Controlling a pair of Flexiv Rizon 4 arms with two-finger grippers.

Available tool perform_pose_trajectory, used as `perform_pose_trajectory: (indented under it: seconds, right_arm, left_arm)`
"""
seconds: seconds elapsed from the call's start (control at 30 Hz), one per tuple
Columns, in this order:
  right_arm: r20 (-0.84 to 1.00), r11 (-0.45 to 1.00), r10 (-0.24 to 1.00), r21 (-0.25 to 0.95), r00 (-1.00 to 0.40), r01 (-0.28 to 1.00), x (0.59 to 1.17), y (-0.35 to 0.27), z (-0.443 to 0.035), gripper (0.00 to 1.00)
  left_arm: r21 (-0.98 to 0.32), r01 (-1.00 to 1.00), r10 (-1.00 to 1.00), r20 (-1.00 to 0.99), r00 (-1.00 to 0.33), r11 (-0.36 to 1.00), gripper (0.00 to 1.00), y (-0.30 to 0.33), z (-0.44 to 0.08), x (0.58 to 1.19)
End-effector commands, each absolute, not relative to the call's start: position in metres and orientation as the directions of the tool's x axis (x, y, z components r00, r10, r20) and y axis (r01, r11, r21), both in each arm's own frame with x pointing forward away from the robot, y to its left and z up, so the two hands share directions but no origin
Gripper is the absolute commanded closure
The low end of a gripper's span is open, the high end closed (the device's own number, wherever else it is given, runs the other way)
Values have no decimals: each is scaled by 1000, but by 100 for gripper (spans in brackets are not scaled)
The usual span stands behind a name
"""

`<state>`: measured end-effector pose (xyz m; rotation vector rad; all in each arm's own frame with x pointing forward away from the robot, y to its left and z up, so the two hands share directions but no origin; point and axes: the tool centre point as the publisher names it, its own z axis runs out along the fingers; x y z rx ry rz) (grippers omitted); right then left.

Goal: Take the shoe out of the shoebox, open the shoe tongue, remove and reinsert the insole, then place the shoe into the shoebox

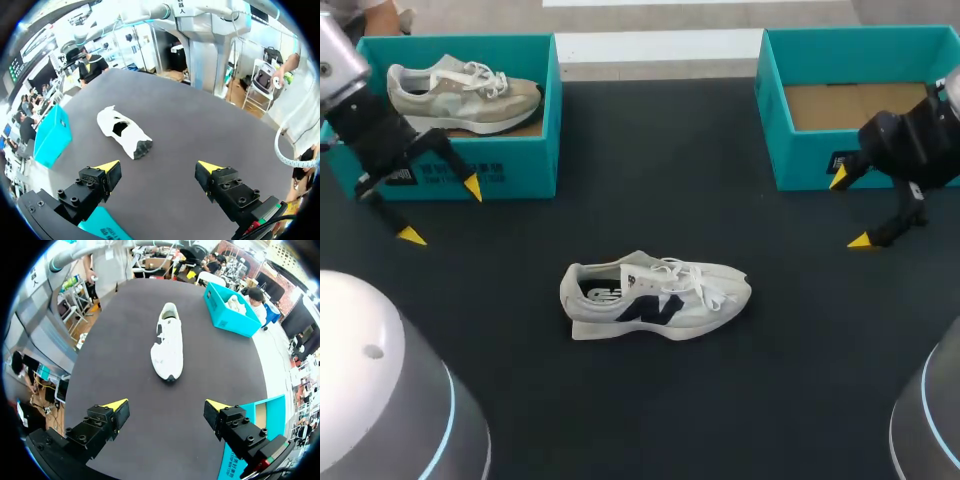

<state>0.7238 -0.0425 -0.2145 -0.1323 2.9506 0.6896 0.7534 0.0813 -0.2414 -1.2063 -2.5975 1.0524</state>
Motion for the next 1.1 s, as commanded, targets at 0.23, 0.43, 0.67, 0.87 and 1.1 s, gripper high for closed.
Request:
perform_pose_trajectory:
  seconds: [0.23,0.43,0.67,0.87,1.1]
  right_arm:
    - [-125,895,-60,434,-990,-108,724,-42,-215,0]
    - [-125,895,-60,434,-990,-108,724,-42,-215,0]
    - [-125,895,-60,434,-990,-108,724,-42,-215,0]
    - [-125,895,-60,434,-990,-108,724,-42,-215,0]
    - [-125,895,-60,434,-990,-108,724,-42,-215,0]
  left_arm:
    - [-642,634,600,-321,-732,430,0,86,-246,752]
    - [-774,354,325,-202,-924,525,0,92,-273,749]
    - [-839,153,62,-141,-988,522,0,92,-294,748]
    - [-892,11,-51,-38,-998,451,0,88,-303,745]
    - [-893,-11,-66,-21,-998,451,0,78,-323,734]
